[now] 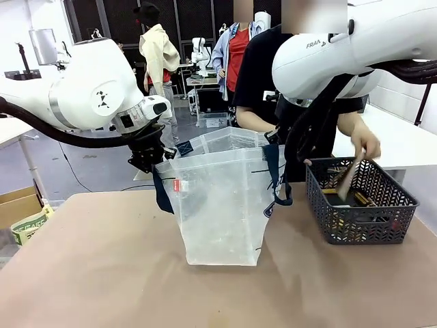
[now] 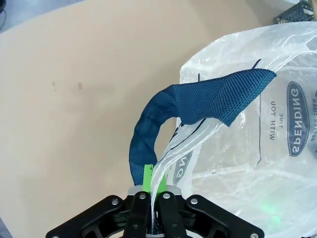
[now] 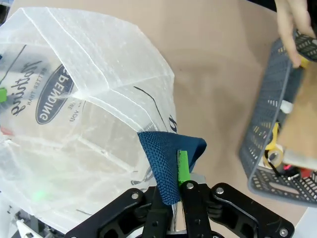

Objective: Transfer purchased items from the store into the shopping bag.
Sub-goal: Move the Reusable shopping bag to the right side of the table.

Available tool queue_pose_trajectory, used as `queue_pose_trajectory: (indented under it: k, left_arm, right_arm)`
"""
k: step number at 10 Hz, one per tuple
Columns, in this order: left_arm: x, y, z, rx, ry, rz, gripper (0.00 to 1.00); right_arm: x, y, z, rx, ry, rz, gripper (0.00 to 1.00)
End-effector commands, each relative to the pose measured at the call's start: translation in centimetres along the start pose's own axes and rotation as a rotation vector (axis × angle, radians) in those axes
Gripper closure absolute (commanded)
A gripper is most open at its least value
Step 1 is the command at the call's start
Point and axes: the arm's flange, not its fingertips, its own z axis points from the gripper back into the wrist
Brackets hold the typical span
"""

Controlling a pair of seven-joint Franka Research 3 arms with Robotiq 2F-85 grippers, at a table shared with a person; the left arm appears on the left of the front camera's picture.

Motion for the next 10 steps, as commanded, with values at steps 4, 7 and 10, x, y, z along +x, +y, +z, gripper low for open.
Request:
queue_pose_trajectory:
  k: [4, 7, 10]
  left_arm:
    - [0.05, 0.26, 0.12, -0.003, -0.002, 0.003, 1.0]
    - [0.05, 0.26, 0.12, -0.003, -0.002, 0.003, 1.0]
    - [0.05, 0.26, 0.12, -0.003, -0.002, 0.003, 1.0]
  right_arm:
    - [0.0, -0.05, 0.03, 0.006, -0.001, -0.006, 1.0]
    - [0.0, -0.05, 0.03, 0.006, -0.001, -0.006, 1.0]
    - [0.0, -0.05, 0.03, 0.006, -0.001, -0.006, 1.0]
